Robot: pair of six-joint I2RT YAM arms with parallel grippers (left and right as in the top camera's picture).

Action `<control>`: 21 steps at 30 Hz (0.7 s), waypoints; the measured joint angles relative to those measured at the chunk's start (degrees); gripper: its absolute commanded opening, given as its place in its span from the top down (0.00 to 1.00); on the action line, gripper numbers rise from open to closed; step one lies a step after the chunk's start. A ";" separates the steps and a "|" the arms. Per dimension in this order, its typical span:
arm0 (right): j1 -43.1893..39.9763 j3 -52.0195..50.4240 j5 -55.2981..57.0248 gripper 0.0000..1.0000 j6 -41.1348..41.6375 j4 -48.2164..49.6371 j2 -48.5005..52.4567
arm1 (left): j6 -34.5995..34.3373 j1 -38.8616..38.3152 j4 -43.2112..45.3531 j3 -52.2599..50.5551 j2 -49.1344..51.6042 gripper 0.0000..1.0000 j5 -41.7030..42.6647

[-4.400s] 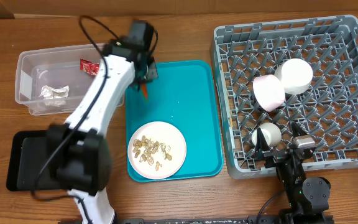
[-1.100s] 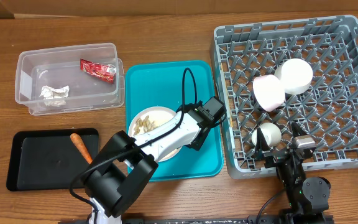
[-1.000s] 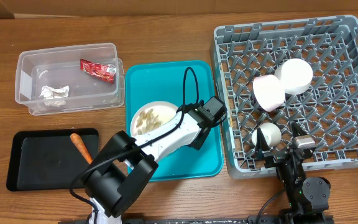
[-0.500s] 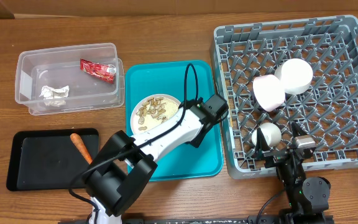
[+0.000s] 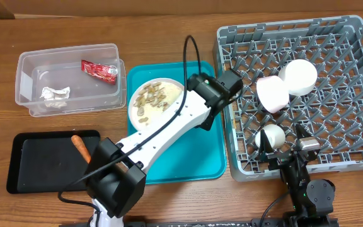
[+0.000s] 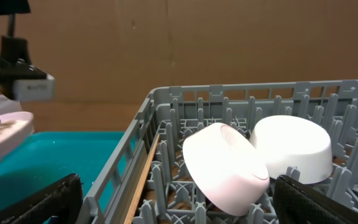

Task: Sort waste into correct bins and load items into the dishwasher
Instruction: 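Grasp the white plate rim with the left gripper and lift, then tip the plate over the black tray to dump rice and shells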

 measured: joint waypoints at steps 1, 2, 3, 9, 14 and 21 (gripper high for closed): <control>0.00 0.00 0.00 0.00 0.00 0.02 0.00 | -1.07 0.74 -0.85 0.13 0.00 0.96 -0.04; 0.00 0.00 0.00 0.00 0.00 0.02 0.00 | -2.49 1.95 -2.12 0.17 0.00 0.96 -0.13; 0.00 0.00 0.02 0.00 0.00 0.00 0.00 | -3.13 2.60 -2.71 0.17 0.00 0.96 -0.15; 0.00 0.00 0.00 0.00 -0.02 0.00 0.00 | -6.82 9.81 -6.49 0.17 -1.77 0.96 -0.04; 0.00 0.00 0.00 0.00 -0.02 0.00 0.00 | -7.82 17.73 -7.34 0.17 -5.64 0.96 1.92; 0.00 0.00 0.00 0.00 -0.02 0.00 0.00 | -6.91 32.44 -3.72 -4.74 -12.15 0.95 11.26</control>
